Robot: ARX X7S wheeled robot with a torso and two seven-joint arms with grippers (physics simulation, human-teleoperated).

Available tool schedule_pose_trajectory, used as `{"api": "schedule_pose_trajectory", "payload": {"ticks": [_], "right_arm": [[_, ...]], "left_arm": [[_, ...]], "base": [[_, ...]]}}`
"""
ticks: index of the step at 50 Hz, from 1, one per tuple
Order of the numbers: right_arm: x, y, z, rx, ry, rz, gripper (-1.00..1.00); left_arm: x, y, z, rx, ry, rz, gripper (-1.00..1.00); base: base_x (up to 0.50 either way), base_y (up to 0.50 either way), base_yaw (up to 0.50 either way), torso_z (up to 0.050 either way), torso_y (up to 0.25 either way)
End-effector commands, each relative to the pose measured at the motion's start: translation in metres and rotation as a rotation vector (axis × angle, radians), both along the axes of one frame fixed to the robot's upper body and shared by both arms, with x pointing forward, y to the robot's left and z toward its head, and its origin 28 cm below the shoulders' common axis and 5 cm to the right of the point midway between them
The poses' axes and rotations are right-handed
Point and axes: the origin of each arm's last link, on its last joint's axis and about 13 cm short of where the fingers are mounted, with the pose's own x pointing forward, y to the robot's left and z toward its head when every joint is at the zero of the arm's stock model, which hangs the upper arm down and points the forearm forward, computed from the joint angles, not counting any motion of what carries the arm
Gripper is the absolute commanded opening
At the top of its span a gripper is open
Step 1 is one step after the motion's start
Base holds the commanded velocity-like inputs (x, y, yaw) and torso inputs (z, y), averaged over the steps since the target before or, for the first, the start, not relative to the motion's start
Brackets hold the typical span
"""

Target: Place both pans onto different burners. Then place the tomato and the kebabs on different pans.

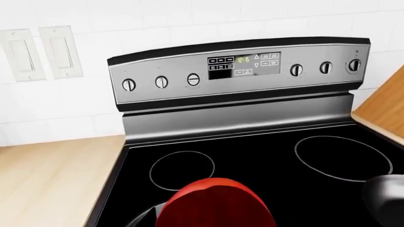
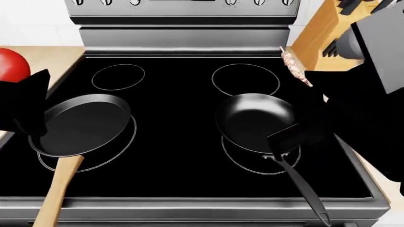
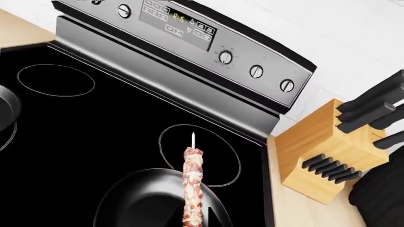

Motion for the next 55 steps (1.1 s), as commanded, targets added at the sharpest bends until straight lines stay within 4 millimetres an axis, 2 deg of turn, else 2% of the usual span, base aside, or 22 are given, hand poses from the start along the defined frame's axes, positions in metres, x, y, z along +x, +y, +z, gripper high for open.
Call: {"api": "schedule_pose_trajectory", "payload": {"ticks": [1,11,27,44,55], "right_arm": [[0.034,0.013,0.001,-0.036,0.077,-0.07,-1.0],[0.065,0.019,-0.011,-0.027,0.156,-0.1,-1.0],[0.107,0.025,-0.04,0.171,0.245,-0.183,-1.0],[0.121,0.026,-0.071,0.243,0.364,-0.22,-1.0],[0.135,0.031,-0.077,0.269,0.361,-0.252,-1.0]], "left_arm": [[-0.001,0.0,0.005,-0.017,-0.033,0.006,-1.0],[-0.002,0.0,0.006,-0.018,-0.035,0.006,-1.0],[-0.001,0.0,0.005,-0.012,-0.034,0.005,-1.0],[-0.001,0.0,0.004,-0.011,-0.03,0.005,-1.0],[0.001,0.0,0.002,-0.017,-0.029,0.002,-1.0]], "base": [[0.0,0.0,0.0,0.0,0.0],[0.0,0.0,0.0,0.0,0.001],[0.0,0.0,0.0,0.0,0.0],[0.0,0.0,0.0,0.0,0.001],[0.0,0.0,0.0,0.0,0.0]]}}
